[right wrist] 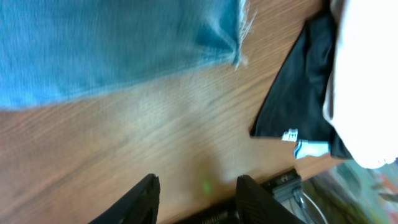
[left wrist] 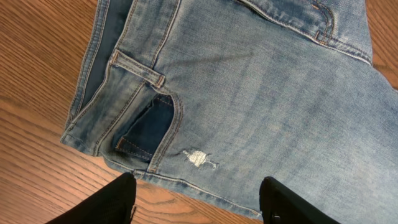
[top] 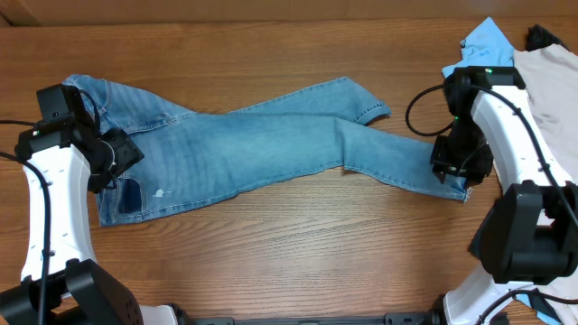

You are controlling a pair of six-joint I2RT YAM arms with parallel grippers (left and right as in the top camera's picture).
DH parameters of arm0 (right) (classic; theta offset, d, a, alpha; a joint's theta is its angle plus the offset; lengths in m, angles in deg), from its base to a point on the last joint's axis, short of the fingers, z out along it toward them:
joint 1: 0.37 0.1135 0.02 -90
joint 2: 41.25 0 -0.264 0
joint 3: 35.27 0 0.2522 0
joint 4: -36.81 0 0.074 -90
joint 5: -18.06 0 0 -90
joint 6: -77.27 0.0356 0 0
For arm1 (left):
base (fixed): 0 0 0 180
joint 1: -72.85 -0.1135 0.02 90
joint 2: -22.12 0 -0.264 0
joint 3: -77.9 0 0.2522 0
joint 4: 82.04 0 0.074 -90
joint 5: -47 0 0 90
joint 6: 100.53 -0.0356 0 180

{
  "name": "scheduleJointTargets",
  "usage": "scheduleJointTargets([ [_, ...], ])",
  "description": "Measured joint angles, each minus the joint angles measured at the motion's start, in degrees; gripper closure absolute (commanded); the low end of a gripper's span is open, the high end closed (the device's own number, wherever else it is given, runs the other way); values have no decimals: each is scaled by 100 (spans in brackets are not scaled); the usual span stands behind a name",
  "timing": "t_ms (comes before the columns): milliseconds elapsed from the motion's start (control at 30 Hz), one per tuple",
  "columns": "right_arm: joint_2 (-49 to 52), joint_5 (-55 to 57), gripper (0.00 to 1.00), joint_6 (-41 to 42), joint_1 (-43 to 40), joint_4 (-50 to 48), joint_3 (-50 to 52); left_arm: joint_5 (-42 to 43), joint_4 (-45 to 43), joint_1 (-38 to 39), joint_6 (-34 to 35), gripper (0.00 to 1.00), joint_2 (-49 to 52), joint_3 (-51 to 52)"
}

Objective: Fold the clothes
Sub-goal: 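Pull the leg hem rightward with the right gripper to straighten the legs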

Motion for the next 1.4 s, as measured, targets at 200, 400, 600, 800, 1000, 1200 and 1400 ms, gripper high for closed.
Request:
scheduleJointTargets([
  [200,0,-17,45,-17,-313,-979,9,-33,114,0,-4,33,2,11],
  [400,0,-101,45,-20,-365,-1139,9,-55,-400,2,-4,40,11,776],
  [600,0,-144,45,-15,-363,-1182,9,365,-1958,11,-2,46,33,2000],
  [800,0,-144,45,-17,-363,-1178,9,522,-2597,11,2,38,42,2800],
  [1000,0,-144,45,-17,-365,-1154,9,98,-2894,33,70,29,-68,3112],
  [1200,0,-166,45,-17,-363,-1176,11,-352,-2938,-632,157,29,-122,3211],
  [1400,0,-1134,40,-621,-365,-1628,9,-564,-3097,-1952,227,28,-118,3246],
])
